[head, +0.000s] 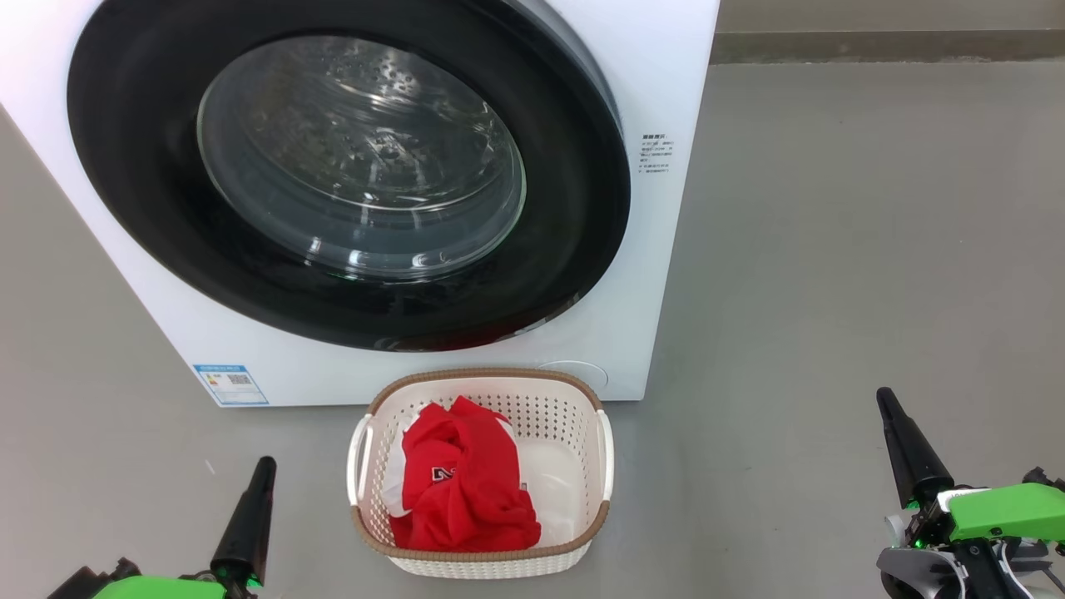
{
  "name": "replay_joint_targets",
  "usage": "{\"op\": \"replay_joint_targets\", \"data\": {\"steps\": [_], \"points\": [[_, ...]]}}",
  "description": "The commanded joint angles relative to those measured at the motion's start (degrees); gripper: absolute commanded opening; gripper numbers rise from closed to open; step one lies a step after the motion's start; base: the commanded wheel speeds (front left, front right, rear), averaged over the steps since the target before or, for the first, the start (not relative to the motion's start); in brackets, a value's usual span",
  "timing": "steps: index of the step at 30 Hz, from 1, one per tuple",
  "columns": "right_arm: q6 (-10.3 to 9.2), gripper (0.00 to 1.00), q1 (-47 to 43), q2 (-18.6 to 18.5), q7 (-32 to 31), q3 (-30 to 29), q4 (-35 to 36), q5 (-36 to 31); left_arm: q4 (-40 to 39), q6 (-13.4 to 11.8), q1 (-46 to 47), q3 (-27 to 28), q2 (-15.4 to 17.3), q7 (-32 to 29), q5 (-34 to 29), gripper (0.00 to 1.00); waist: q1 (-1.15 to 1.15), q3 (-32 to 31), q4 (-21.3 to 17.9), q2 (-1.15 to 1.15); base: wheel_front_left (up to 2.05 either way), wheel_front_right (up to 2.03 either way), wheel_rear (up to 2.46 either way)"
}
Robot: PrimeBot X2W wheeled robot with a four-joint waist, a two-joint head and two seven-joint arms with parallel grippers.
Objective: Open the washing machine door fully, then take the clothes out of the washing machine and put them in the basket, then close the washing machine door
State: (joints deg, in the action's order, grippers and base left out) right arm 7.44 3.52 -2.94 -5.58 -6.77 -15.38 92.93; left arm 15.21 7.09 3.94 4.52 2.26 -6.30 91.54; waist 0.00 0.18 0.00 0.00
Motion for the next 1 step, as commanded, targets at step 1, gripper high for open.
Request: {"op": "replay_joint_targets", "data": {"steps": [1], "points": [[0.05, 0.0, 2.6, -0.5, -0.4, 0.9, 1.4, -0.2, -1.2, 0.4, 2.2, 2.0, 0.6, -0.2, 0.6, 0.0, 0.0, 0.0, 0.0, 0.0, 0.0, 0.0, 0.0]]}}
